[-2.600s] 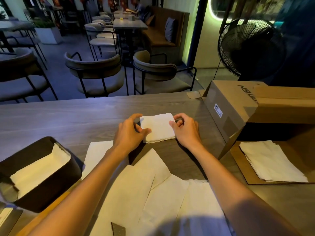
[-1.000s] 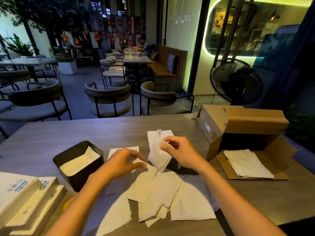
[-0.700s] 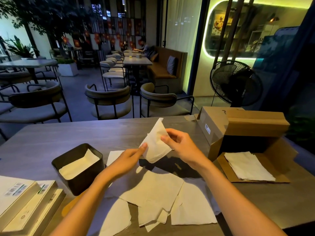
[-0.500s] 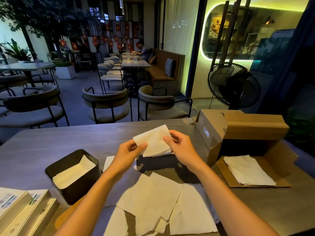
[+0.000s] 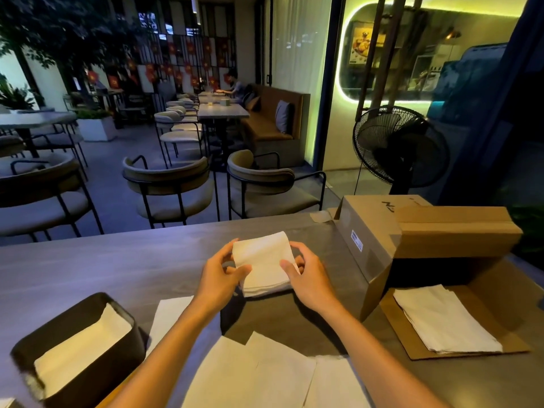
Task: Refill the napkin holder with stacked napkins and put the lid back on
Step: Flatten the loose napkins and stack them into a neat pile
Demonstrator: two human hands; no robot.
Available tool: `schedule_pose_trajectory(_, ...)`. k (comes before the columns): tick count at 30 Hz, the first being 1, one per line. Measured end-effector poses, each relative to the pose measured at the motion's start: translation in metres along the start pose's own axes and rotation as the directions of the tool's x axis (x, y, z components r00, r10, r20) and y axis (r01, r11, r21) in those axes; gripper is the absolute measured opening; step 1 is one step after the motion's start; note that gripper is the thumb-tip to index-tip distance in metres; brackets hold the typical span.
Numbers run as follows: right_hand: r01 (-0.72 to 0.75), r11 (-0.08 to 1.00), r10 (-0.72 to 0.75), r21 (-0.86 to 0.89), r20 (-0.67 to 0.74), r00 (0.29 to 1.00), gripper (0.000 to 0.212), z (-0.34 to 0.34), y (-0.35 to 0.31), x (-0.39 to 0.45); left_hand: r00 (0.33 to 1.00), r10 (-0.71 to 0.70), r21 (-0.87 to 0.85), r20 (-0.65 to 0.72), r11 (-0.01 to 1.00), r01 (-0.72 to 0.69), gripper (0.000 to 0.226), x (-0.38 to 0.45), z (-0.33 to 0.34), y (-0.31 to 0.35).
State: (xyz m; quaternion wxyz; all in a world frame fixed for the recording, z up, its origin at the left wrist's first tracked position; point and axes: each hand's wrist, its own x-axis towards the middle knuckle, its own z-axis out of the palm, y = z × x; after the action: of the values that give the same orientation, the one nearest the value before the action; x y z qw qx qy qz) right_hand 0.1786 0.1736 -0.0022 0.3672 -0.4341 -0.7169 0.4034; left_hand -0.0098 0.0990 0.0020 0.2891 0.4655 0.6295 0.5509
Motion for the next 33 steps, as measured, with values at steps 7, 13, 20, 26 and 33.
schedule_pose_trajectory(7, -0.021, 0.978, 0.002, -0.208, -0.091, 0.996, 0.034, 0.006, 0.015, 0.015, 1.000, -0.023, 0.068, 0.007, 0.997, 0.023, 0.077, 0.014, 0.009, -0.016)
schedule_pose_trajectory(13, -0.057, 0.915, 0.022, -0.399, -0.091, 0.996, 0.044, 0.012, 0.028, 0.021, 1.000, 0.002, 0.178, 0.002, 0.984, -0.003, 0.075, 0.018, 0.011, -0.026)
schedule_pose_trajectory(20, -0.036, 0.885, -0.009, -0.464, -0.095, 0.995, 0.044, 0.007, 0.025, 0.015, 0.997, 0.072, 0.338, 0.016, 0.938, -0.074, 0.077, 0.027, 0.010, -0.033)
schedule_pose_trajectory(26, -0.005, 0.874, -0.045, -0.486, -0.091, 0.995, 0.046, 0.006, 0.024, 0.012, 0.978, 0.186, 0.504, 0.091, 0.839, -0.207, 0.079, 0.029, 0.008, -0.043)
schedule_pose_trajectory(33, 0.057, 0.831, -0.115, -0.553, -0.071, 0.991, 0.045, 0.003, 0.007, -0.003, 0.952, 0.289, 0.499, 0.095, 0.814, -0.297, 0.029, 0.006, -0.006, -0.030)
